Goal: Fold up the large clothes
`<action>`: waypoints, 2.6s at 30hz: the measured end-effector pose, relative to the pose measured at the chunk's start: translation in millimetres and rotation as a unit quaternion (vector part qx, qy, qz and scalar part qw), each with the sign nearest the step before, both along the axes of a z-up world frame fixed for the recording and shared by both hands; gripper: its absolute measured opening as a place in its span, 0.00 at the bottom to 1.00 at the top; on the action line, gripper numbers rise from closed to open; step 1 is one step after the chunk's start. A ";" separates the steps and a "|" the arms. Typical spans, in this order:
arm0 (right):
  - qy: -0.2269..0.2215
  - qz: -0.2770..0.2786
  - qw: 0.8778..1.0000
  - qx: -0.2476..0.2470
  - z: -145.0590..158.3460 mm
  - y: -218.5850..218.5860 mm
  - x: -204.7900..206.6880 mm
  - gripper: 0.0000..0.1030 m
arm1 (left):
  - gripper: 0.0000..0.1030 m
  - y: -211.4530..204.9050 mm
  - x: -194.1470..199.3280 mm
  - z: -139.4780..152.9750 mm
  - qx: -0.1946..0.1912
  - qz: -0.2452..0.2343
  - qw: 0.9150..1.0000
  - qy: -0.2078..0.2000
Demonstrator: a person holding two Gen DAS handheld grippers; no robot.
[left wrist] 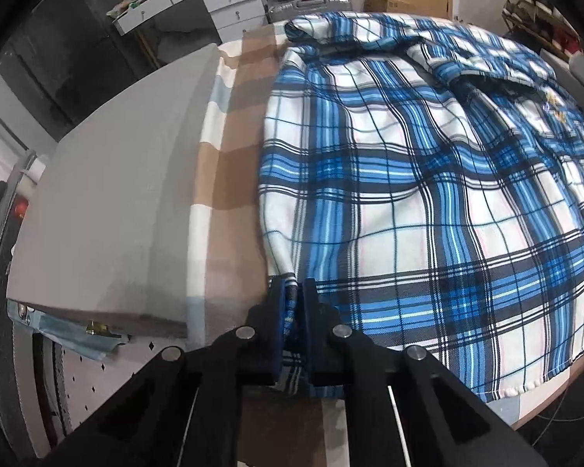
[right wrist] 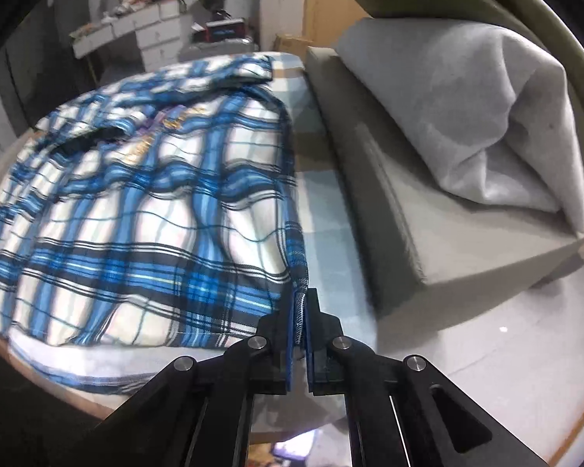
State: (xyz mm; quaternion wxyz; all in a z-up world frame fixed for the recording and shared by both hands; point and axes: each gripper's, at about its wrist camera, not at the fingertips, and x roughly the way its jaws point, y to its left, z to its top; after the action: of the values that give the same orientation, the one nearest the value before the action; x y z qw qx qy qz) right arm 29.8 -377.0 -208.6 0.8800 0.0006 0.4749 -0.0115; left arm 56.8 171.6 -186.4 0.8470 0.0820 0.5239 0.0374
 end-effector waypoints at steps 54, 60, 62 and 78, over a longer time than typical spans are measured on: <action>-0.008 0.005 0.968 0.250 11.1 -17.4 0.2 0.03 | 0.02 17.8 -27.7 22.5 -0.196 0.001 0.979 -0.055; 0.021 0.002 0.967 0.255 -7.7 -12.8 4.1 0.07 | 0.05 34.3 -20.5 -1.6 -0.219 0.020 0.975 -0.014; 0.022 -0.004 0.962 0.270 -8.6 -13.7 5.2 0.07 | 0.16 35.4 -22.0 -2.7 -0.221 0.021 0.975 -0.005; 0.014 -0.003 0.984 0.179 1.9 -3.7 8.0 0.03 | 0.00 24.7 -19.2 0.1 -0.148 0.012 0.989 0.007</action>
State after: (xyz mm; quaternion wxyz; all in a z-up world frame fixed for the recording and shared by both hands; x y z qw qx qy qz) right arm 37.8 -380.7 -206.6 0.8589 0.1594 0.4815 0.0715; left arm 37.6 196.3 -186.3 0.8455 -0.0508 0.5306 -0.0311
